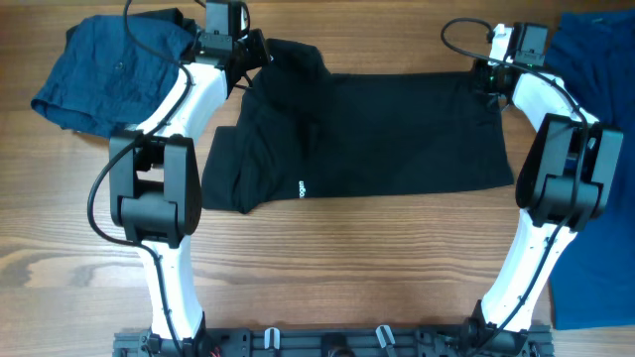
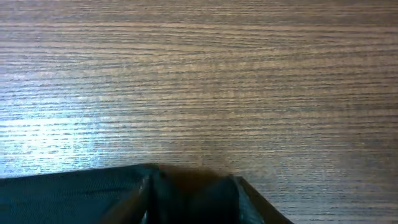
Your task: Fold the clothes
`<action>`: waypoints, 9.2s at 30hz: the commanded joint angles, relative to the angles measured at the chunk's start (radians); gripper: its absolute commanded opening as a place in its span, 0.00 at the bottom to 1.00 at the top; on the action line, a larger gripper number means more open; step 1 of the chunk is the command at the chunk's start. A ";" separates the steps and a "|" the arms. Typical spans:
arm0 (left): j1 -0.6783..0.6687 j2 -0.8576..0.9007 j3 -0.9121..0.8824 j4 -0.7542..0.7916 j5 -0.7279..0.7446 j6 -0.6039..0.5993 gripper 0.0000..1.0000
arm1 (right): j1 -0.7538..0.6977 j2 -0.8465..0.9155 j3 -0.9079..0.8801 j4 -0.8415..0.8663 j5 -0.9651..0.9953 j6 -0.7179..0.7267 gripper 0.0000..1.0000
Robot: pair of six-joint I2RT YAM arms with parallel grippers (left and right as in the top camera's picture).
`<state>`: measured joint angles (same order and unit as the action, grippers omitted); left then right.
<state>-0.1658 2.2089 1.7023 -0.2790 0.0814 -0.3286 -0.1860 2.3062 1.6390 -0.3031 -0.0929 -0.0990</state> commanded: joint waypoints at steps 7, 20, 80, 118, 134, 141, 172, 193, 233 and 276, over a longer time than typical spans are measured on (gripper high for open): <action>-0.031 0.135 -0.002 0.080 0.067 0.038 0.46 | -0.004 0.035 -0.008 -0.046 0.010 -0.003 0.40; -0.046 0.205 -0.001 0.238 -0.010 0.169 0.45 | -0.004 0.035 -0.008 -0.057 0.010 -0.003 0.43; -0.050 0.110 0.015 0.202 -0.125 0.294 0.04 | -0.003 0.035 -0.008 -0.004 -0.040 -0.002 0.04; -0.052 -0.270 0.015 -0.738 -0.007 0.151 0.04 | -0.014 -0.341 -0.007 -0.691 -0.145 -0.108 0.04; -0.052 -0.262 0.002 -1.006 -0.012 -0.024 0.04 | -0.017 -0.371 -0.175 -0.758 0.012 0.001 0.04; -0.051 -0.261 -0.119 -0.913 -0.087 -0.029 0.04 | -0.035 -0.367 -0.327 -0.551 0.060 0.000 0.04; -0.032 -0.236 -0.315 -0.888 -0.128 -0.050 0.11 | -0.064 -0.366 -0.372 -0.486 0.078 -0.002 0.04; -0.033 -0.249 -0.014 -0.924 -0.082 -0.047 0.18 | -0.040 -0.384 0.037 -0.924 -0.221 -0.021 0.33; -0.140 -0.094 -0.016 -0.622 0.086 -0.046 0.09 | 0.116 -0.382 -0.457 -0.325 -0.356 -0.003 0.04; -0.140 -0.094 -0.016 -0.626 0.056 -0.045 0.32 | 0.222 -0.446 -0.410 -0.377 -0.369 -0.677 0.36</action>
<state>-0.3019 2.1040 1.6760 -0.9073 0.1478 -0.3794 0.0322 1.8786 1.2579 -0.7044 -0.4374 -0.6544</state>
